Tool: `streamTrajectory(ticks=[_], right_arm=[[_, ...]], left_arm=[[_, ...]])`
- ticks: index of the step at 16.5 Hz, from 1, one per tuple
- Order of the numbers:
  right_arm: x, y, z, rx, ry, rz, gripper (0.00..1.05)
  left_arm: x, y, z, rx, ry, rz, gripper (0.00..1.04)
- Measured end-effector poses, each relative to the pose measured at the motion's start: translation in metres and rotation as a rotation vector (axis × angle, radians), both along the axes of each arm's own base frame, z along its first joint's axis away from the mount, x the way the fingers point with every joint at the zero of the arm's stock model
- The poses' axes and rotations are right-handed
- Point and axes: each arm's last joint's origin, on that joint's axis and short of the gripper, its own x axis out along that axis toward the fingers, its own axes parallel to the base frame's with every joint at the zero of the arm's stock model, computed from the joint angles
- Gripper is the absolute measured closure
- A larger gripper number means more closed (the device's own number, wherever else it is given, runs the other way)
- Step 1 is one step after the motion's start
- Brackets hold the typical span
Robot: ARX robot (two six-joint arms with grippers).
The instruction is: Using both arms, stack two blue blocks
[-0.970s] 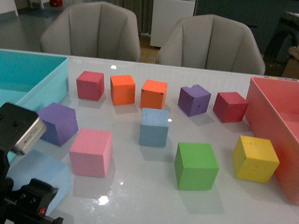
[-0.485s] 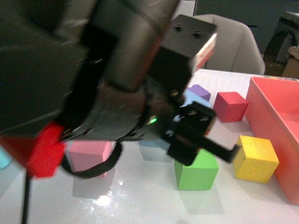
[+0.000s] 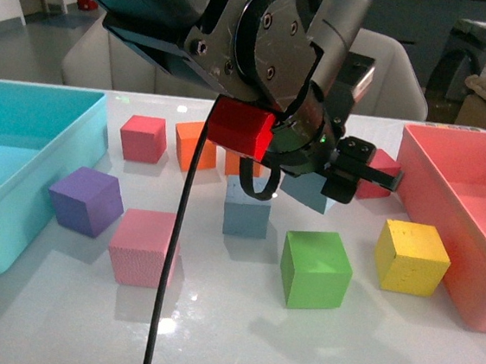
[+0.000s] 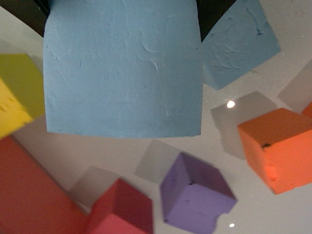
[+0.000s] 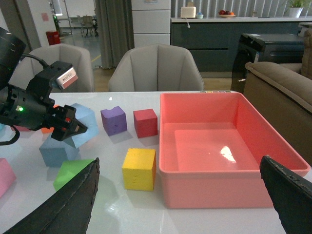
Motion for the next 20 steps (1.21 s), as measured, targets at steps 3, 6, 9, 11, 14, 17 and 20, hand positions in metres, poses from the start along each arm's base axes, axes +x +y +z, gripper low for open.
streamTrajectory(ticks=[3, 6, 9, 11, 14, 17, 20], right_arm=[[0.000, 0.000, 0.000, 0.000, 0.000, 0.000, 0.06], [0.000, 0.000, 0.000, 0.000, 0.000, 0.000, 0.06], [0.000, 0.000, 0.000, 0.000, 0.000, 0.000, 0.06], [0.000, 0.000, 0.000, 0.000, 0.000, 0.000, 0.06], [0.000, 0.000, 0.000, 0.000, 0.000, 0.000, 0.06], [0.000, 0.000, 0.000, 0.000, 0.000, 0.000, 0.06], [0.000, 0.000, 0.000, 0.000, 0.000, 0.000, 0.06]], left_arm=[[0.021, 0.024, -0.015, -0.045, 0.045, 0.148, 0.61], [0.028, 0.043, -0.021, -0.057, 0.031, 0.214, 0.61], [0.028, 0.045, -0.023, -0.057, 0.024, 0.218, 0.62], [0.027, 0.046, -0.025, -0.041, 0.016, 0.213, 0.62], [0.028, 0.049, -0.031, -0.010, 0.019, 0.235, 0.62], [0.029, 0.051, -0.031, -0.025, 0.020, 0.235, 0.43], [0.027, 0.051, -0.034, -0.065, 0.026, 0.230, 0.07]])
